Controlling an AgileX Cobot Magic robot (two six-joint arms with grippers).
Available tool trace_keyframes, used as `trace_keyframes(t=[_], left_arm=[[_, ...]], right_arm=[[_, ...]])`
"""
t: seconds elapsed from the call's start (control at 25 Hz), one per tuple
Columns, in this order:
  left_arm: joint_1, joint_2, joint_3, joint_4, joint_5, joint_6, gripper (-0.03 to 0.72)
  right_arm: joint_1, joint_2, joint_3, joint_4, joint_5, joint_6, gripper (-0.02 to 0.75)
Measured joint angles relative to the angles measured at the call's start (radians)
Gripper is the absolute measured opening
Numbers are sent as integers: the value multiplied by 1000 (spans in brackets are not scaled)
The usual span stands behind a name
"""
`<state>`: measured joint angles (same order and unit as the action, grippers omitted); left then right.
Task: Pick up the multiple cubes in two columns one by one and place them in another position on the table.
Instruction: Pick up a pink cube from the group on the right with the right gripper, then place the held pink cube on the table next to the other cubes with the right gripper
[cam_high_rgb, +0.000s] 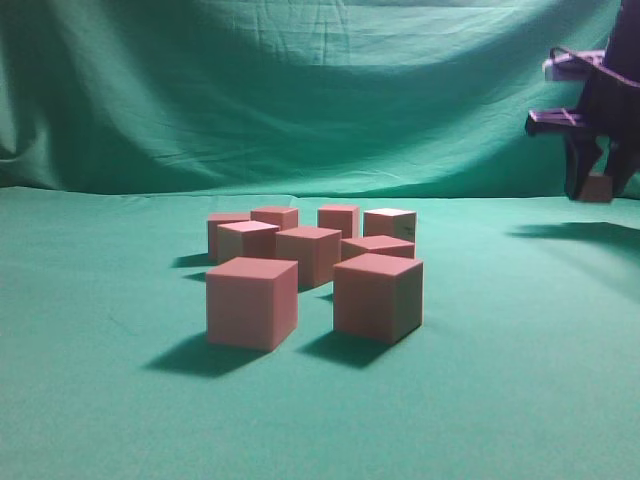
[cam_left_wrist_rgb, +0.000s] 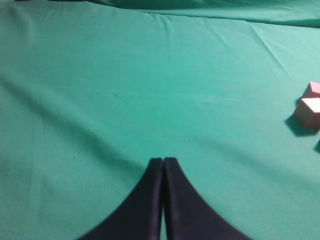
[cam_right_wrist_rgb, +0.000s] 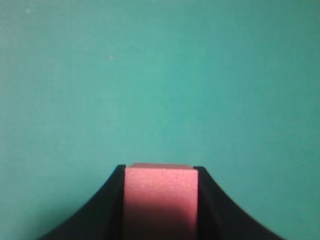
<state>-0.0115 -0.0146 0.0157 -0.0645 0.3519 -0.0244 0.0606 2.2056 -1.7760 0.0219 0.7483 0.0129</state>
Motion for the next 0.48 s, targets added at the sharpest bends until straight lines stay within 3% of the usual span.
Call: trace_keyframes(t=[0.2, 0.48], left_arm=[[0, 0, 0, 0, 0, 0, 0], [0, 0, 0, 0, 0, 0, 0]], right_arm=[[31, -111, -105, 0, 187, 0, 259], [156, -345, -118, 11, 360, 2, 259]])
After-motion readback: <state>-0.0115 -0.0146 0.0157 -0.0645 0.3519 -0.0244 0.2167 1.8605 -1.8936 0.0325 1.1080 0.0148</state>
